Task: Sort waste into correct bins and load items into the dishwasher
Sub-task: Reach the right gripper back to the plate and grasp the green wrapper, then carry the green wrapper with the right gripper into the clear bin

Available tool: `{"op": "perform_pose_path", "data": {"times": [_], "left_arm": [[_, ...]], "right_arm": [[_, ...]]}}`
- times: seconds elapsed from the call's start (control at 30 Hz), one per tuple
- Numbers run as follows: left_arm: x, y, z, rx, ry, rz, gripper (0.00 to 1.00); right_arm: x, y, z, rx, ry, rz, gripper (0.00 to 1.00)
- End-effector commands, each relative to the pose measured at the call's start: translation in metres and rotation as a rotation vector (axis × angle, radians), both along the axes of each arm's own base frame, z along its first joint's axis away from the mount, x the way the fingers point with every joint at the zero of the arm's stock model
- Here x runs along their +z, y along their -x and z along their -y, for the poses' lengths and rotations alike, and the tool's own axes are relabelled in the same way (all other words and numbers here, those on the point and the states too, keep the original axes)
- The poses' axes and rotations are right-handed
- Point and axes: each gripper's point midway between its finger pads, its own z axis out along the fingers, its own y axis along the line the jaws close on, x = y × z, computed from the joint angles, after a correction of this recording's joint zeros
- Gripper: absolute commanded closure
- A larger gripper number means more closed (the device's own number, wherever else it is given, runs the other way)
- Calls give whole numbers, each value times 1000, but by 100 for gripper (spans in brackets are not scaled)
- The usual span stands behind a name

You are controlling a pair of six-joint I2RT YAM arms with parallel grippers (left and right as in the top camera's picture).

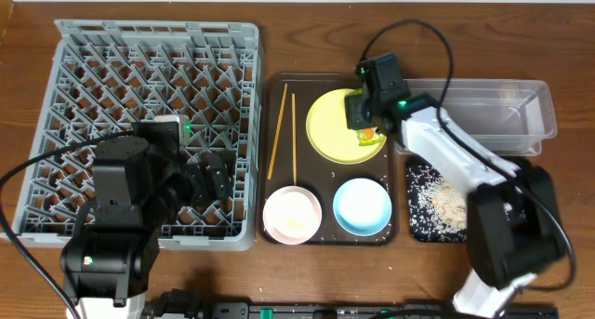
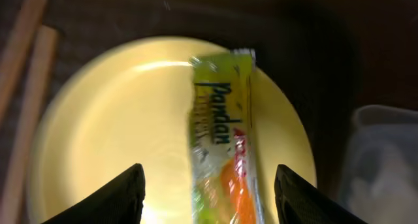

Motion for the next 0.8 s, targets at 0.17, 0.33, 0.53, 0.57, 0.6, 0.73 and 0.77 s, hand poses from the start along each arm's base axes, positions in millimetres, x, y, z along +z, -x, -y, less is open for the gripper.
{"op": "perform_pose_path", "data": {"times": [0.17,0.33,0.53,0.57,0.6,0.73,0.77], "left_arm": [[10,-1,1,-9,6,24,7],[10,-1,1,-9,6,24,7],[10,-1,1,-9,6,24,7],[10,-1,1,-9,6,24,7],[10,-1,1,-9,6,24,7],[10,-1,1,-9,6,24,7],[10,-1,1,-9,6,24,7]], "right_arm": [[-63,3,5,5,68,-97,82],[-24,8,-16,53,-72,-80,99],[79,3,41,-236,-191,51,99],[87,3,56,-301,-192,62,99],[91,3,69,-356,-187,70,99],[84,4,127,-535,-110,62,99],[77,5,138,-564,-86,51,99]]}}
